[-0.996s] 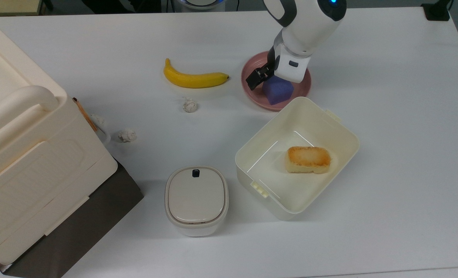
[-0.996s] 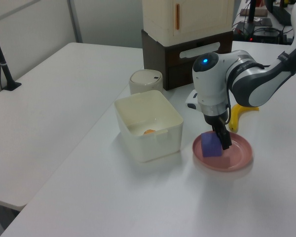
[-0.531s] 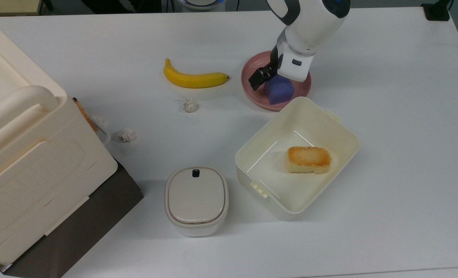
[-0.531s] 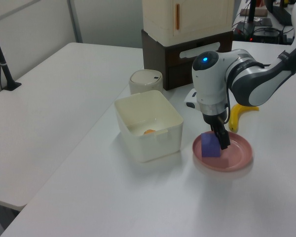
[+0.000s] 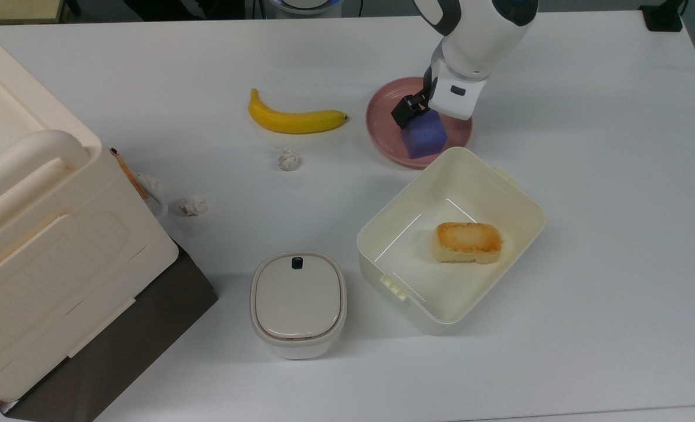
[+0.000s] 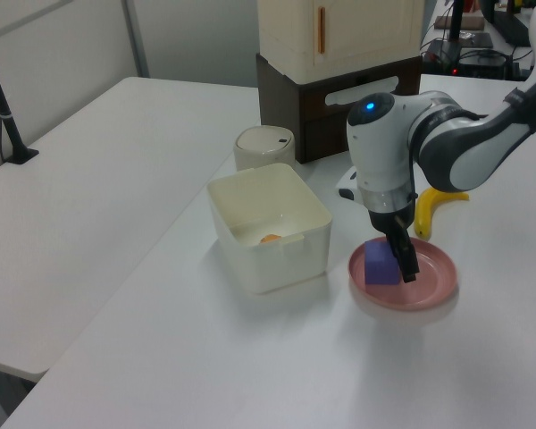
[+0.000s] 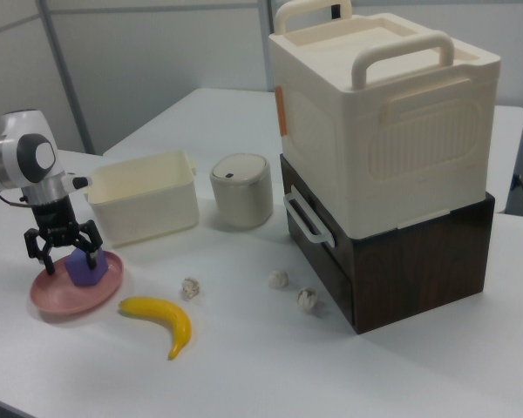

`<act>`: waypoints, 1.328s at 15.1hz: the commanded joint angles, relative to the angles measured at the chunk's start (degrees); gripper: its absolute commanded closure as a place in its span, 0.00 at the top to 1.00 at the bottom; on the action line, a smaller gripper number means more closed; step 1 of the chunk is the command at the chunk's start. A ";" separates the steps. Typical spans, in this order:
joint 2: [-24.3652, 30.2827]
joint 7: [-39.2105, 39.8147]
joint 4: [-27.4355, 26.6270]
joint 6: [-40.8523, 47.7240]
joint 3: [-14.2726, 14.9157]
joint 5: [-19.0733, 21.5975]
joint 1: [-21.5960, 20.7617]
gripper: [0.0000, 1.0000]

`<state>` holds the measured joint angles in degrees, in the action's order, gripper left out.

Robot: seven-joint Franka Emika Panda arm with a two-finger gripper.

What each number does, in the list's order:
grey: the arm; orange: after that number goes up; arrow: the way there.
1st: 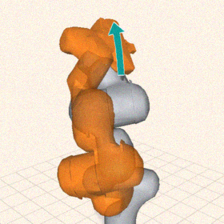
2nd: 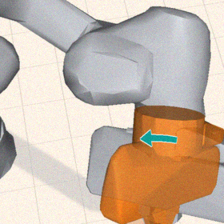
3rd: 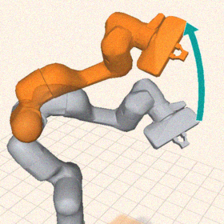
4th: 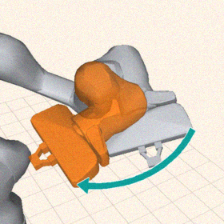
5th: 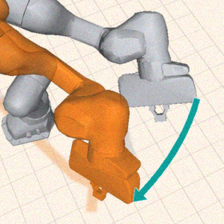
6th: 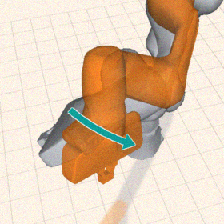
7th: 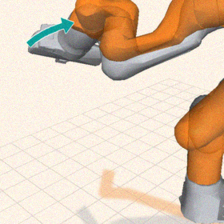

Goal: Put the cube on the table
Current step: 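Lower the gripper around the purple cube and close on it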

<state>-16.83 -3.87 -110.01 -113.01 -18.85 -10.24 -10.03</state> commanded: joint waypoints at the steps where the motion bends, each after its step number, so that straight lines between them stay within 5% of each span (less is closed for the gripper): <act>1: 0.31 -3.25 1.99 1.74 -0.05 1.89 0.36 1.00; 15: -1.62 -3.69 2.17 -0.98 -0.05 1.10 2.47 0.96; 17: -2.06 -4.13 2.52 -1.50 -0.05 1.18 2.56 0.80; 20: -2.33 -5.97 2.78 -1.86 -0.05 1.27 2.65 0.25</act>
<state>-18.67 -7.65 -108.09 -113.89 -18.83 -9.35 -7.58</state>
